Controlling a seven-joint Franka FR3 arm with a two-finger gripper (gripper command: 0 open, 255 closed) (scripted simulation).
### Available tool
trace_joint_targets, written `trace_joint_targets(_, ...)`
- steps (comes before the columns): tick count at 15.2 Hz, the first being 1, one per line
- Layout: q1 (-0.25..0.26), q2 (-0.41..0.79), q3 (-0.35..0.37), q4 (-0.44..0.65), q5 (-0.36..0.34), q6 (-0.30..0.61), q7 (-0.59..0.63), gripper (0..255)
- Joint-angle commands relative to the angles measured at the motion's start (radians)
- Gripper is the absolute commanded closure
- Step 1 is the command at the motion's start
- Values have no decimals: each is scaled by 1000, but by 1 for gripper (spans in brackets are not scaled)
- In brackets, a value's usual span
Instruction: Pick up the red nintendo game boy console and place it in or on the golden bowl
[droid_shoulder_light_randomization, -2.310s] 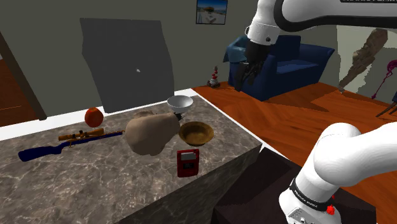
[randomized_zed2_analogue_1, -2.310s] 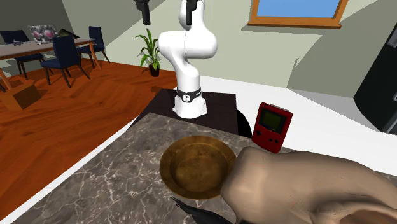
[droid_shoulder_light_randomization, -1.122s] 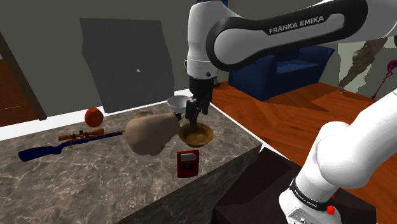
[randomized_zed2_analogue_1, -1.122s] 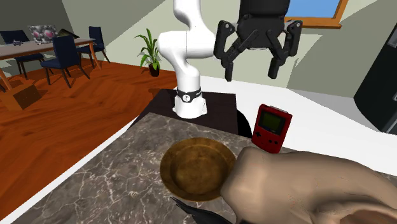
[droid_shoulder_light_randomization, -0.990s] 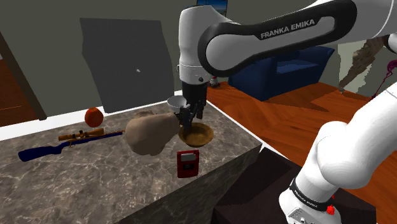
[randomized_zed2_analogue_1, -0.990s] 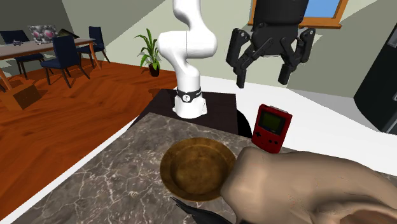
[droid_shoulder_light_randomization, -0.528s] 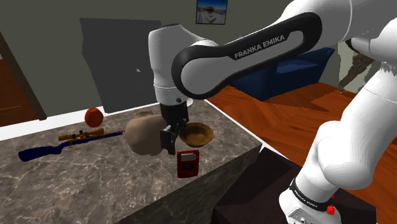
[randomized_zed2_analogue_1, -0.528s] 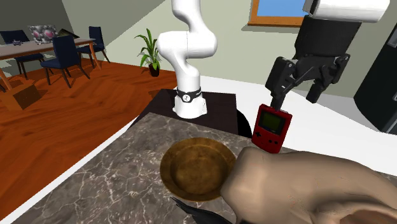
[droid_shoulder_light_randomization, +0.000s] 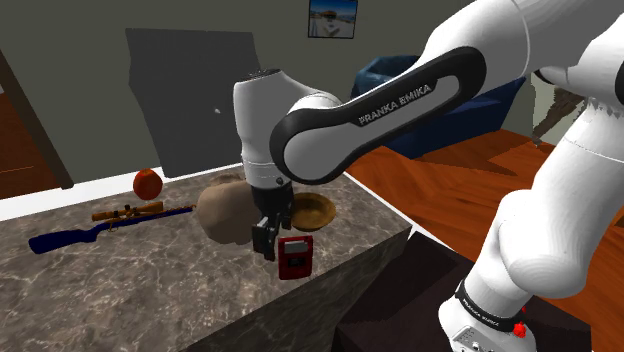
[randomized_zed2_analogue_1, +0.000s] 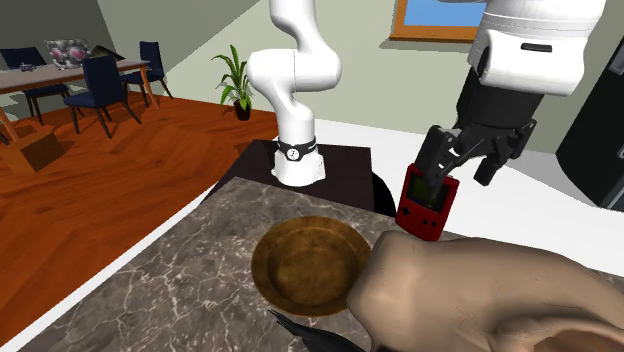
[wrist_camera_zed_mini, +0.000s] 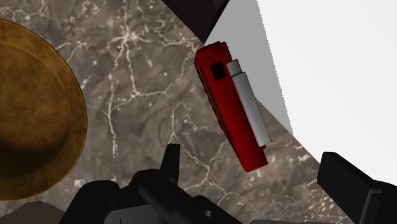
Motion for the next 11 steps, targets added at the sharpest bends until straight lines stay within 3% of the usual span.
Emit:
trace_joint_targets(1,1,6,1,-5,-2,11,3,0)
trace_joint_targets(7,1,6,1,-5,-2,11,3,0)
trace_joint_targets(8,1,6,1,-5,-2,11,3,255)
trace_joint_targets(11,1,6,1,-5,-2,11,3,255)
